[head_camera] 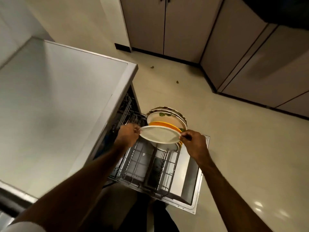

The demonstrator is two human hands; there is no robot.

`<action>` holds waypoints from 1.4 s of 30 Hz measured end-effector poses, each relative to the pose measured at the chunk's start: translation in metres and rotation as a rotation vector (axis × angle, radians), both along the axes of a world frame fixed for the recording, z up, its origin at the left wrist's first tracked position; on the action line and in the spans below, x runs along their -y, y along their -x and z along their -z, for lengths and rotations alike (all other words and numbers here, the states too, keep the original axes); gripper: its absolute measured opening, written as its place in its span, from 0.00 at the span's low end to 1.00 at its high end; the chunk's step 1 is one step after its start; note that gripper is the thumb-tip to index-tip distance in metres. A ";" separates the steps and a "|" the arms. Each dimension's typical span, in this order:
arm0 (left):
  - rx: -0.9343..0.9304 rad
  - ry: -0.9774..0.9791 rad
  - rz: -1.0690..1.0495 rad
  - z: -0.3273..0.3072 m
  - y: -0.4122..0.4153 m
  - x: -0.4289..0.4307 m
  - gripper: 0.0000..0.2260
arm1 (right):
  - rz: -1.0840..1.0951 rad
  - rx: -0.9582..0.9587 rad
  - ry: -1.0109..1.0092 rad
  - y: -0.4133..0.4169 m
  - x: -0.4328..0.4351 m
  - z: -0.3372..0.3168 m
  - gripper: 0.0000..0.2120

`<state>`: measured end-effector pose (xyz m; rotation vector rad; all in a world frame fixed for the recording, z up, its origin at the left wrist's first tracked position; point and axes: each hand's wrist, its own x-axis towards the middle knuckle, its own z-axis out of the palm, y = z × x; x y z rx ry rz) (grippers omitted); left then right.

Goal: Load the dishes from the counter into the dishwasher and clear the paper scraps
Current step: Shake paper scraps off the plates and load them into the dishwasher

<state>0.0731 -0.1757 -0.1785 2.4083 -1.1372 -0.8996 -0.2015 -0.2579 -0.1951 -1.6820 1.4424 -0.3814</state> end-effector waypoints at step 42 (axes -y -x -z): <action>-0.204 -0.308 0.192 0.325 0.031 0.036 0.26 | 0.245 -0.143 -0.323 -0.027 -0.016 0.268 0.15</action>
